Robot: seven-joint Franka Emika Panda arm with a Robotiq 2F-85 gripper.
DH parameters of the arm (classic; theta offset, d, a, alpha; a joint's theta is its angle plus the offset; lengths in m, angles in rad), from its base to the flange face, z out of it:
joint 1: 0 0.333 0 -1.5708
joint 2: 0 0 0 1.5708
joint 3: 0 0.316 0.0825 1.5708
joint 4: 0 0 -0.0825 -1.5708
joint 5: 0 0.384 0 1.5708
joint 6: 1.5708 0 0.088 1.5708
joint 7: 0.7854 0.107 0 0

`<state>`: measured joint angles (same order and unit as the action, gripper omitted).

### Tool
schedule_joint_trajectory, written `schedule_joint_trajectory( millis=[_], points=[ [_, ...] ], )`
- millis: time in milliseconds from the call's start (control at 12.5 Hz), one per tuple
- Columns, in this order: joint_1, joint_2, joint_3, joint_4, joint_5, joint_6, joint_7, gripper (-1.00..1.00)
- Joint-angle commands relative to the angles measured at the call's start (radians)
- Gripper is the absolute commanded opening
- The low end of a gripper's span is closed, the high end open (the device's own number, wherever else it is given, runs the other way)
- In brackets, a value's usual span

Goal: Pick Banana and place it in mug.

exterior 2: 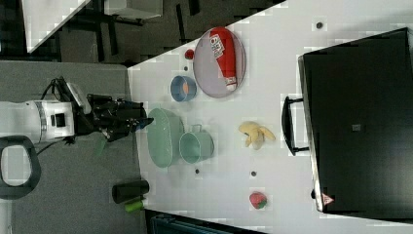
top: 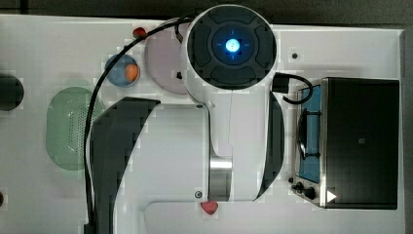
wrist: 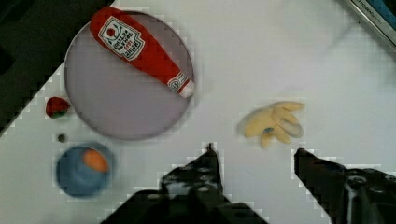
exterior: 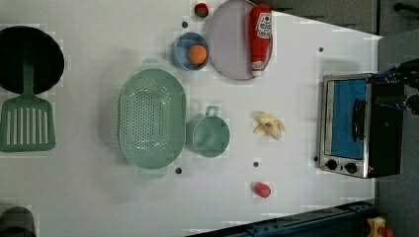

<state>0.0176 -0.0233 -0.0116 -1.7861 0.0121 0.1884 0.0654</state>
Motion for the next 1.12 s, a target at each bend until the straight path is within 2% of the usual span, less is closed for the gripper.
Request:
schedule_joint_trajectory(
  millis=[80,240,560,1120],
  points=[
    [0.01,-0.451,-0.062,-0.227,-0.019,-0.245,0.022,0.57],
    [0.01,-0.45,-0.062,-0.233,-0.019,-0.245,0.022,1.0],
    [0.01,-0.414,-0.063,-0.318,-0.019,-0.139,-0.048,1.0],
    [0.01,-0.219,-0.064,-0.578,-0.019,0.297,-0.36,1.0]
  ],
)
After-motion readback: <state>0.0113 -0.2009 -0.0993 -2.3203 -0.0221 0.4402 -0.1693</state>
